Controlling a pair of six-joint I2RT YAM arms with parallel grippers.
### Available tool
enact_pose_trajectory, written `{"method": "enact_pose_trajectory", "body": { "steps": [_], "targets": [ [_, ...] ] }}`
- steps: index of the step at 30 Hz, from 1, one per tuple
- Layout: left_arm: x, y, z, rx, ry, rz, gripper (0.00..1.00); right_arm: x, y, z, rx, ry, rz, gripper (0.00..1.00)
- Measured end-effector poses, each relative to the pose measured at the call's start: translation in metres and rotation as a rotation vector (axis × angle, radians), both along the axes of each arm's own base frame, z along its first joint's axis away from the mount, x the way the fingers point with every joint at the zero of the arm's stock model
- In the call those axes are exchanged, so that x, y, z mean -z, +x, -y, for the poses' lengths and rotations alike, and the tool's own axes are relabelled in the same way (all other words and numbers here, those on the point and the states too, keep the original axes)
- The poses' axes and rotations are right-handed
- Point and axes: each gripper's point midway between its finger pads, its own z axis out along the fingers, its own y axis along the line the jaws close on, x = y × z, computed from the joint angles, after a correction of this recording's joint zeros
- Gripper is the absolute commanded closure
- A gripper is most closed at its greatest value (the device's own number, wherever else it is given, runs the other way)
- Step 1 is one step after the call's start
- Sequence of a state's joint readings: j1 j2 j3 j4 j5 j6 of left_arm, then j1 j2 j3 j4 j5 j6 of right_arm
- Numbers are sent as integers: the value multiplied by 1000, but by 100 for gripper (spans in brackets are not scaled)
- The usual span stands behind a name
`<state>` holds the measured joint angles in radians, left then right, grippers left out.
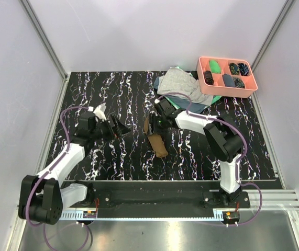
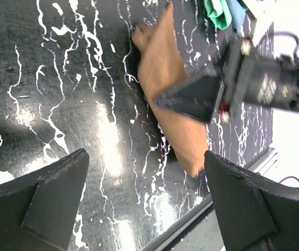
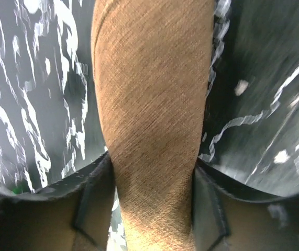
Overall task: Fold the napkin, place the utensils inside, and roll it up
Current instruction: Roll the napkin with the utensil
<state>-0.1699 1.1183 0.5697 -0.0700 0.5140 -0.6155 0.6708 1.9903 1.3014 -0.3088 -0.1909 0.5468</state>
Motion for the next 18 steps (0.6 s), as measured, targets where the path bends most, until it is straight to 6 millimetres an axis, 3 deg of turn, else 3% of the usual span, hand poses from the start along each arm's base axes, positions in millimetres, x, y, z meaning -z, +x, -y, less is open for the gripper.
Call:
{"method": "enact_pose_trajectory", "body": {
  "steps": [5, 9, 15, 18],
  "targets": [
    [-18, -3, -3, 26, 29, 36, 1, -5, 26, -3, 64, 3, 47, 13],
    [-29, -5, -8, 44, 57, 62, 1, -8, 34, -2, 72, -6, 79, 5],
    [-37, -9, -15, 58, 93, 97, 1, -14, 34, 9, 19, -58, 122, 0],
    [-43, -10, -19, 60, 108, 128, 1, -36, 33, 12, -18, -46, 176, 0]
  ]
}}
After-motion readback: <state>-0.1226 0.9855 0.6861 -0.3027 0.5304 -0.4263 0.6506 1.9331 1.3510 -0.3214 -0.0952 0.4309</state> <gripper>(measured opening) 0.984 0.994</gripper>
